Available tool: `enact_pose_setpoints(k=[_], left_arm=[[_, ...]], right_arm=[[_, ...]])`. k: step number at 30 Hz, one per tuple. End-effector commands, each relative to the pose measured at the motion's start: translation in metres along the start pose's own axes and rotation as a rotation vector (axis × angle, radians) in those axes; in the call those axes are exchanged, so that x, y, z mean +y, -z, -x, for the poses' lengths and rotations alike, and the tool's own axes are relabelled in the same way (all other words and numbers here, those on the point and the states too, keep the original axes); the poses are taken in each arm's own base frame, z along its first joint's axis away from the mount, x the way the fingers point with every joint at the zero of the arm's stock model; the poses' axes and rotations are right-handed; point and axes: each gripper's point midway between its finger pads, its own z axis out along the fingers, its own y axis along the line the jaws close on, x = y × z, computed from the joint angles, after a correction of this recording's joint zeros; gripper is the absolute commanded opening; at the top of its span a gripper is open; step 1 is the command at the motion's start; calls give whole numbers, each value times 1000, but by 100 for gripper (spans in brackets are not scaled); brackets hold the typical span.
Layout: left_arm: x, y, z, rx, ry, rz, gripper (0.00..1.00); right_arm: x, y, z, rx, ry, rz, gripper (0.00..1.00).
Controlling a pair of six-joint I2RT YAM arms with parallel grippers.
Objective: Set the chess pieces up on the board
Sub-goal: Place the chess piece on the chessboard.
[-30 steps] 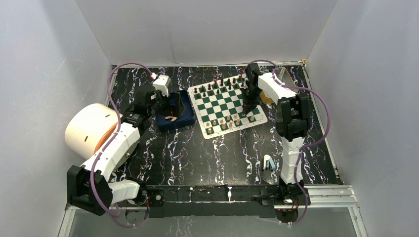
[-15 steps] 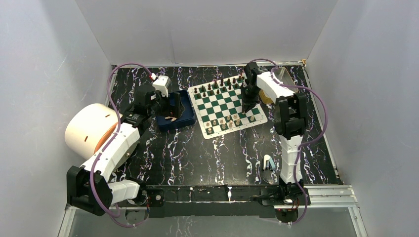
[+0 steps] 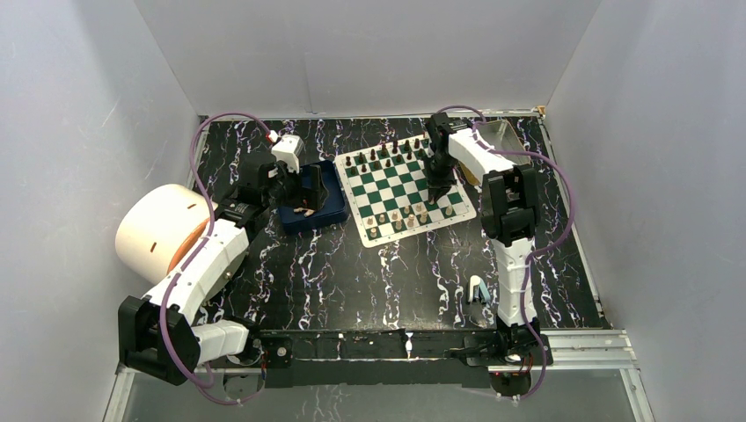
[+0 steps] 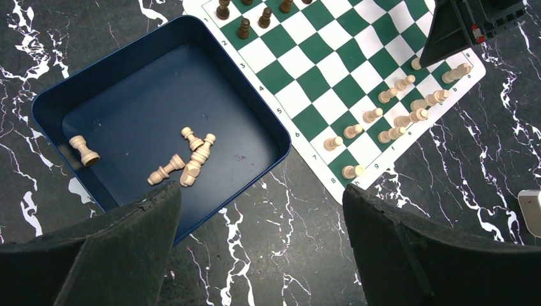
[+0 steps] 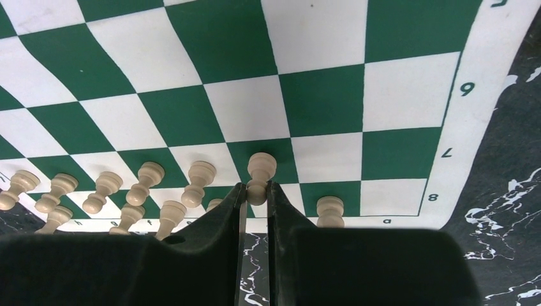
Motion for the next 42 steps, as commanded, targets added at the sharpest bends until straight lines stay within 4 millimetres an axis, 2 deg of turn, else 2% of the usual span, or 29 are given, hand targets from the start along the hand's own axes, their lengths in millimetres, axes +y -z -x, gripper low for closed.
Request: enact_pose_setpoints(k=[1, 7, 16, 25, 42], left_arm=[[-2, 10, 13, -44, -24, 4, 94], [-2, 9, 12, -43, -24, 6, 94], [-2, 8, 10, -35, -21, 5, 94], [-2, 7, 10, -31, -21, 1, 94], [-3, 1, 6, -14, -16, -5, 94]], right_arm=[[-1, 2, 3, 3, -13, -17, 23], [-3, 4, 1, 11, -13, -31, 24], [4, -1, -2, 27, -12, 0, 25], [7, -7, -5, 41, -11, 18, 33], [10, -7, -7, 54, -5, 31, 31]])
